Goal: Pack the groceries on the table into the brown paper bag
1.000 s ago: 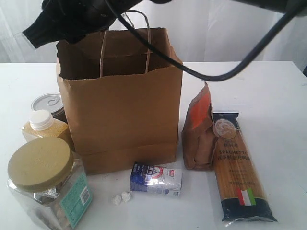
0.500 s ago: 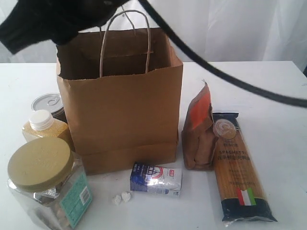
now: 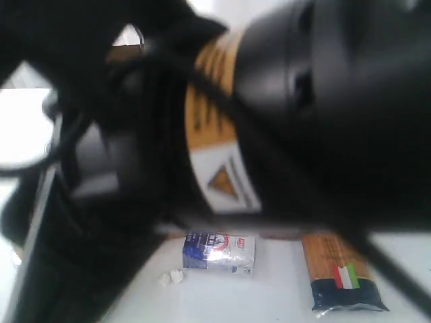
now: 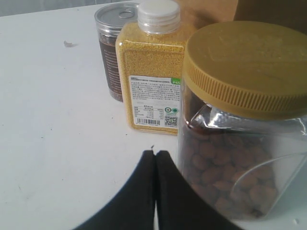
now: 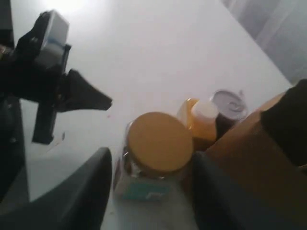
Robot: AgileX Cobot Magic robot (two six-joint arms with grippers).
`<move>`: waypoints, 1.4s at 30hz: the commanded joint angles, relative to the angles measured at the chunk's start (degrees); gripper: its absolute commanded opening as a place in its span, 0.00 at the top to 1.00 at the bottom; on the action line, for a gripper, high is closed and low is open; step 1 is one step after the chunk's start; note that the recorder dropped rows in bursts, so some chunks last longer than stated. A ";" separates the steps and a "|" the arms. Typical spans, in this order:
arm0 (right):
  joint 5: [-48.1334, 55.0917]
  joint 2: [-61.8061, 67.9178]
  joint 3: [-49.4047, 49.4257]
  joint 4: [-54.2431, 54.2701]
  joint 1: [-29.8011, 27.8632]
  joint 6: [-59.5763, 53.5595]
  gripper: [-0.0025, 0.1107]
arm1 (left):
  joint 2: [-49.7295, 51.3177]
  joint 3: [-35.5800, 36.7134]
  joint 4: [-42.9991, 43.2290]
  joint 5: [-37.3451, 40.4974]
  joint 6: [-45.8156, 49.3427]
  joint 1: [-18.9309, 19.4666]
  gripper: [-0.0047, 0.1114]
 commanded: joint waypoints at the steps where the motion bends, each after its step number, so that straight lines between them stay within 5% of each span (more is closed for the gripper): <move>1: 1.47 -0.50 5.12 0.06 0.81 6.38 0.56 | -0.31 0.16 -0.33 -0.06 -0.45 0.25 0.96; 12: 2.05 7.95 13.78 -4.61 0.57 1.71 0.56 | -0.31 0.16 -0.33 -0.06 -0.45 0.25 0.96; 18: 2.61 17.17 13.67 -3.77 -5.37 -3.29 0.56 | -0.31 0.16 -0.33 -0.06 -0.45 0.25 0.96; 30: 6.62 25.26 2.63 30.31 -20.37 -38.98 0.56 | -0.31 0.16 -0.33 -0.06 -0.45 0.25 0.96; 42: 12.92 38.83 -6.58 28.18 -21.06 -42.31 0.56 | -0.31 0.16 -0.33 -0.06 -0.45 0.25 0.96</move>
